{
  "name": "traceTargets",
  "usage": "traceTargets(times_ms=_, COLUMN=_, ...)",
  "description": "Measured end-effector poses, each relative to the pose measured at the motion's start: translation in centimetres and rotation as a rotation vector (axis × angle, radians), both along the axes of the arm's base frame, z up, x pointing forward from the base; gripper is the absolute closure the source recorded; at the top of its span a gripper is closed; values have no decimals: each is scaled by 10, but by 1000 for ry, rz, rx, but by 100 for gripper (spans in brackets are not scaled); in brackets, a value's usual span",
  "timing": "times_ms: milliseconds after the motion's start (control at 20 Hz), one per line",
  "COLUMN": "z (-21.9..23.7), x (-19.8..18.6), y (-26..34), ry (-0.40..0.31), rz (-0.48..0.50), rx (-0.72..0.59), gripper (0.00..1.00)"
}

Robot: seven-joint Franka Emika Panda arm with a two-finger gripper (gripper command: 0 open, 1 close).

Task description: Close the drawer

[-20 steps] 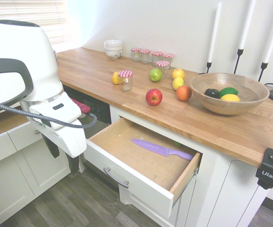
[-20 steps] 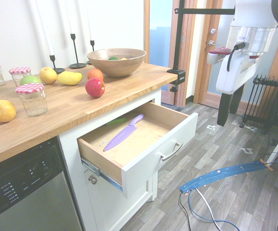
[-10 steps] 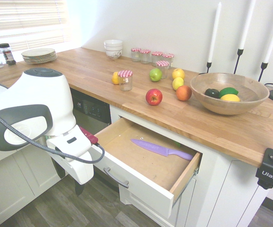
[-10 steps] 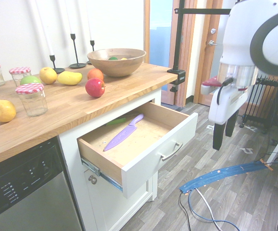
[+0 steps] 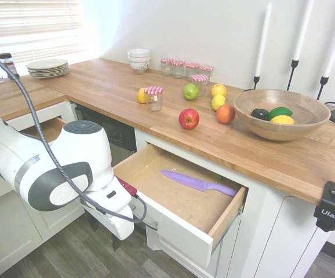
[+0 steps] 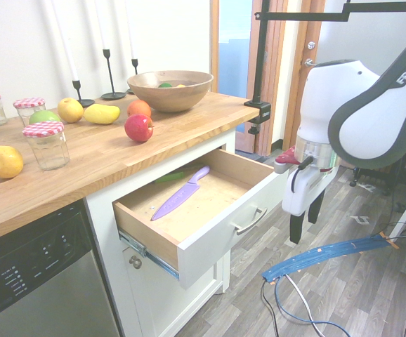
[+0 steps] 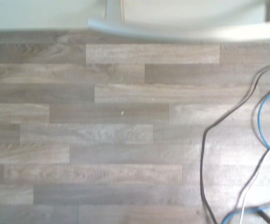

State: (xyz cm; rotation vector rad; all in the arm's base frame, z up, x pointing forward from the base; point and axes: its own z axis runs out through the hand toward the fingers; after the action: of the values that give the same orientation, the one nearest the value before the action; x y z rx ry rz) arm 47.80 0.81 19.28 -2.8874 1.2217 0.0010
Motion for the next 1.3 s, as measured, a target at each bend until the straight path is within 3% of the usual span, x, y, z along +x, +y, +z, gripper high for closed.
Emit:
traceTargets(times_ms=250, z=-6, x=24, y=8, ry=-28, rz=6, rx=-7, gripper=100)
traceTargets(times_ms=1300, z=-9, x=46, y=-3, ry=-52, rz=-23, rx=-25, gripper=100)
